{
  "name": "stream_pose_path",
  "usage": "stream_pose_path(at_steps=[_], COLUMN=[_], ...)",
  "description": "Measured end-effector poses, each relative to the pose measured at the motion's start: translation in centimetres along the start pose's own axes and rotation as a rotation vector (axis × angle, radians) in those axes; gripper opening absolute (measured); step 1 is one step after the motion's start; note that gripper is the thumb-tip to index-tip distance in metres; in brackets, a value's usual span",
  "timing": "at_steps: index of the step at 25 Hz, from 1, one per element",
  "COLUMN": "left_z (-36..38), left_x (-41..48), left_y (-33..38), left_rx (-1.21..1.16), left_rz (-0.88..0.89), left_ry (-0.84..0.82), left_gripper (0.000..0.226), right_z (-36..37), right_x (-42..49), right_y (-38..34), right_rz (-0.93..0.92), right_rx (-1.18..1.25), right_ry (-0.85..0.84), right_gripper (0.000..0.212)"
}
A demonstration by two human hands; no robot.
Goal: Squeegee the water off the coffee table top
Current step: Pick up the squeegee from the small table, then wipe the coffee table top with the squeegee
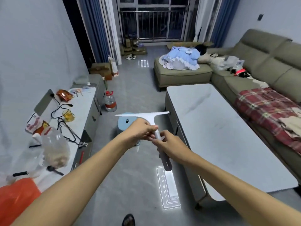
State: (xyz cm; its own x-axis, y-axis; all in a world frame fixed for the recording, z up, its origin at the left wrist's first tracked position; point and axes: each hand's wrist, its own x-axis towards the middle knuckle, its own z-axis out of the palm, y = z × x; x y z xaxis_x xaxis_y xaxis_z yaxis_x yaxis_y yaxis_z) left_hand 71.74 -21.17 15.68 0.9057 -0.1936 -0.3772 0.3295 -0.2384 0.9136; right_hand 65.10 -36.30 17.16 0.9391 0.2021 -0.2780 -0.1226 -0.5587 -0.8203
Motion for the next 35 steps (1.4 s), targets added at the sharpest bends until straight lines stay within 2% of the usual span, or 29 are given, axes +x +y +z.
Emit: stream_pose_path(at_steps=[3, 5, 7, 13, 17, 22, 24, 26, 28, 31, 35], left_z=[-2.3, -4.3, -6.0, -8.0, -7.1, -5.1, -4.8, -4.6, -4.1, -2.9, -0.6], left_x=[9.4, 15.4, 20.7, 36.7, 48.4, 64.1, 69.3, 74.5, 80.2, 88.7, 101.5], left_y=[1.6, 3.1, 5.0, 12.6, 15.4, 18.6, 20.5, 22.6, 24.4, 25.7, 27.7], left_rx=[0.051, 0.196, 0.361, 0.847, 0.938, 1.021, 1.049, 1.008, 1.006, 1.018, 1.117], left_rz=[0.004, 0.005, 0.050, 0.310, 0.314, 0.256, 0.246, 0.213, 0.205, 0.201, 0.197], left_ry=[-0.053, -0.076, -0.096, -0.252, -0.377, -0.505, -0.521, -0.522, -0.553, -0.611, -0.747], left_gripper=[0.022, 0.017, 0.013, 0.018, 0.023, 0.024, 0.027, 0.024, 0.018, 0.025, 0.031], right_z=[-1.6, -3.5, -6.3, -15.9, -20.8, -28.2, -31.4, -35.1, -38.6, -42.6, -46.6], right_x=[9.3, 15.4, 20.4, 33.7, 43.3, 57.5, 61.9, 65.7, 69.5, 74.5, 82.2], right_y=[0.4, 0.5, 0.9, 3.4, 7.1, 10.9, 11.4, 11.3, 12.2, 14.7, 18.4], right_rz=[0.031, 0.062, 0.120, 0.359, 0.464, 0.569, 0.598, 0.633, 0.669, 0.765, 0.887], right_rx=[-0.063, -0.218, -0.267, 0.037, 0.261, 0.390, 0.414, 0.457, 0.527, 0.566, 0.664], right_ry=[0.062, 0.141, 0.178, 0.320, 0.389, 0.294, 0.275, 0.295, 0.301, 0.327, 0.461], right_gripper=[0.017, 0.018, 0.022, 0.040, 0.035, 0.027, 0.032, 0.034, 0.027, 0.024, 0.031])
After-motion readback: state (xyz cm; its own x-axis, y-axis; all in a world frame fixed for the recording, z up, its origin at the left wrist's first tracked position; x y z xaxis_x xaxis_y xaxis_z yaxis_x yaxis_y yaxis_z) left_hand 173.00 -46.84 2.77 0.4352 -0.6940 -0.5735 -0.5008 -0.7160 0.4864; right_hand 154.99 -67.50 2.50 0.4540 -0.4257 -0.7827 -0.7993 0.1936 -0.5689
